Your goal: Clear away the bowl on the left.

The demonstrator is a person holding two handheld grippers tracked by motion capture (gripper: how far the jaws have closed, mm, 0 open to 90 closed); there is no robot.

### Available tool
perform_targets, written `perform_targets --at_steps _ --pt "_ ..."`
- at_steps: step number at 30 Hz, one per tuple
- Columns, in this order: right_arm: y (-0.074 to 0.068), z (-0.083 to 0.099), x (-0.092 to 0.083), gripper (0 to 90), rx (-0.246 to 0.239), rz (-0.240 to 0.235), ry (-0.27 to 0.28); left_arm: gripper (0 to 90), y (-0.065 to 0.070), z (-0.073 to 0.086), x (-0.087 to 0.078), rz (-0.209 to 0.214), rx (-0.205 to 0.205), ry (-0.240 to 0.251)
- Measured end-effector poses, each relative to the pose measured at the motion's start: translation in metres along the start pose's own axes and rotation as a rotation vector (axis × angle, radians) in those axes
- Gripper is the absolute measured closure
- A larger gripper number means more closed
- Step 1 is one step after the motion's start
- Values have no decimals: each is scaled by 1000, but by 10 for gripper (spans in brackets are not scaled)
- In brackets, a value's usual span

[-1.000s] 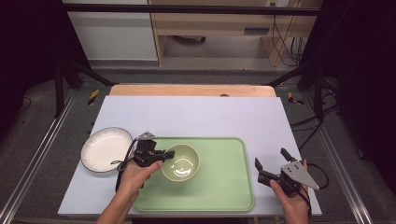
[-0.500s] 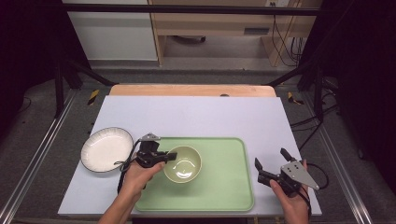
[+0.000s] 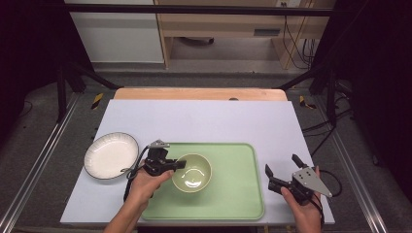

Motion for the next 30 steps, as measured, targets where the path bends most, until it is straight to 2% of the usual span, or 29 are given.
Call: perform_targets --at_steps 13,30 --pt "1 0 0 43 0 0 0 825 2 2 5 4 8 -21" --pt "1 0 0 44 4 -1 -2 824 1 4 8 5 -5 -32"
Point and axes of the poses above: each handheld gripper's, and its own axes: x roughly forward along the jaws, z roughly out of its underside, y roughly to its right, the point moved 2 cm from there along x, roughly forward along the jaws, and after that the axes turned 11 degrees about x, right-handed, at the moved point
